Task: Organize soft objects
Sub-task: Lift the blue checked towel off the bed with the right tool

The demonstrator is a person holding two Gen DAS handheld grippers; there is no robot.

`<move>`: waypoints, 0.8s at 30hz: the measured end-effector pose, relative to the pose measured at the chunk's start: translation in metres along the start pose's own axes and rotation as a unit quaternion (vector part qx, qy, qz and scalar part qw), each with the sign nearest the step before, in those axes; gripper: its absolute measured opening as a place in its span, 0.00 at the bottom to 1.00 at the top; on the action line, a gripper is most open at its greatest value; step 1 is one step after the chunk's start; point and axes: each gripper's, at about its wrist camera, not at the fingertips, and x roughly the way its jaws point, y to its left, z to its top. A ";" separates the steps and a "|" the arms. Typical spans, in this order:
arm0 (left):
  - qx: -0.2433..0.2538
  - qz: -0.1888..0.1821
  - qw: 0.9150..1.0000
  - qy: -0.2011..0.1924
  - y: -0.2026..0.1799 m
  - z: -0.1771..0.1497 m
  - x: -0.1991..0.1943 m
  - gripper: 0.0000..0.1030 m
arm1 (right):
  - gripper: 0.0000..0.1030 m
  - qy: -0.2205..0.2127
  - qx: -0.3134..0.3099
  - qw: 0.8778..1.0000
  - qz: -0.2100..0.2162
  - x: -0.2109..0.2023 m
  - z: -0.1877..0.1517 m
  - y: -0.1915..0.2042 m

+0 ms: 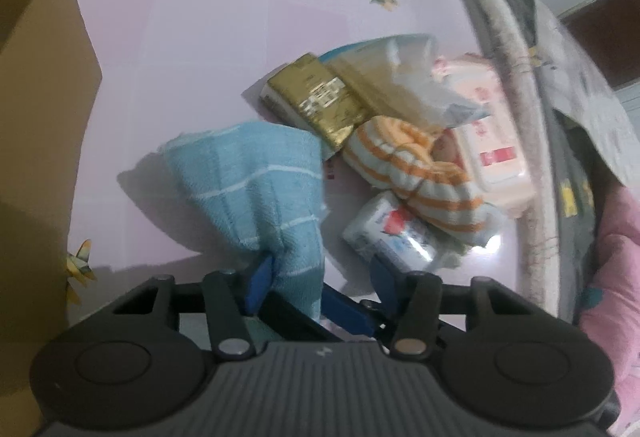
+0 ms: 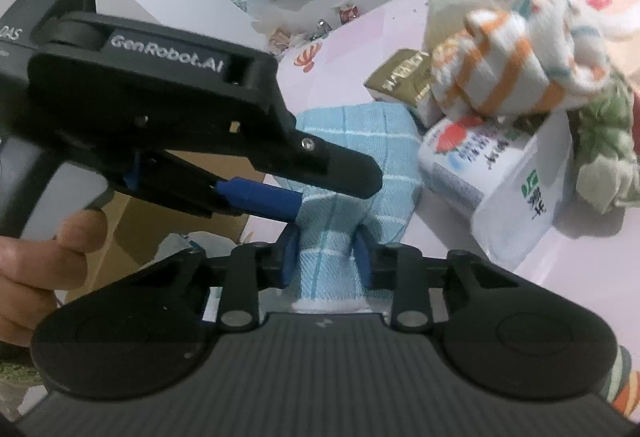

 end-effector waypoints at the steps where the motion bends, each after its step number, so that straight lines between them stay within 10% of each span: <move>1: 0.000 -0.005 1.000 -0.005 -0.001 -0.002 -0.007 0.52 | 0.26 -0.002 -0.004 1.000 -0.002 -0.004 0.000 0.004; 24: 0.052 -0.086 0.980 -0.173 0.026 -0.095 -0.216 0.56 | 0.24 -0.097 -0.171 0.980 0.005 -0.112 -0.011 0.196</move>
